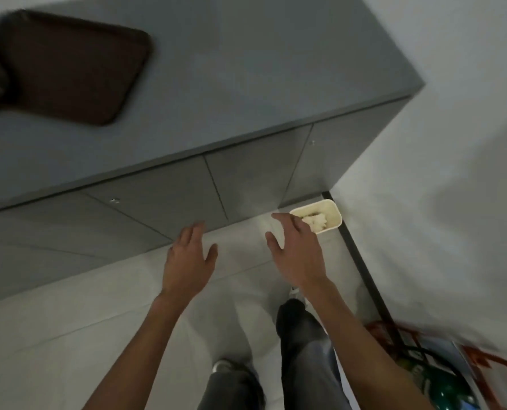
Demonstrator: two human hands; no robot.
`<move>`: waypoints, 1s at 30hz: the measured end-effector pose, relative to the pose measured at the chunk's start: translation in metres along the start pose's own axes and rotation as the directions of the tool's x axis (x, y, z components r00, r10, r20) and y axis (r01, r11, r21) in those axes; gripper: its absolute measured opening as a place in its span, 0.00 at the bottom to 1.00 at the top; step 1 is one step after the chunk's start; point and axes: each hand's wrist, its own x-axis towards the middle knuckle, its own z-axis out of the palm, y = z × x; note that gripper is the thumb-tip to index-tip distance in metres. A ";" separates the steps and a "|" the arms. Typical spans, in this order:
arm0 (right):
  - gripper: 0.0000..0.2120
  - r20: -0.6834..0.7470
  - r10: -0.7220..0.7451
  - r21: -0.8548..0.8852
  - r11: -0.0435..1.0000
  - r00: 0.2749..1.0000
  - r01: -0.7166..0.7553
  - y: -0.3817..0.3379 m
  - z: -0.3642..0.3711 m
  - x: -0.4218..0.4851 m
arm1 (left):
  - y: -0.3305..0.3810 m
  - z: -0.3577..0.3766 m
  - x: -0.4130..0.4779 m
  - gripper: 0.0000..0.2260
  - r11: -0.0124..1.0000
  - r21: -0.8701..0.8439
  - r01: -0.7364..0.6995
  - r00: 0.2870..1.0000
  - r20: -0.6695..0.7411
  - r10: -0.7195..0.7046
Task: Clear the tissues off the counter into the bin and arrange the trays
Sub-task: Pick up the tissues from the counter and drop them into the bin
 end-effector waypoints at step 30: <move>0.20 0.237 -0.658 0.152 0.752 0.715 0.642 -0.588 0.151 -0.029 | -0.394 -0.379 -0.216 0.15 0.749 -0.474 0.463 0.575 -0.482 -0.661</move>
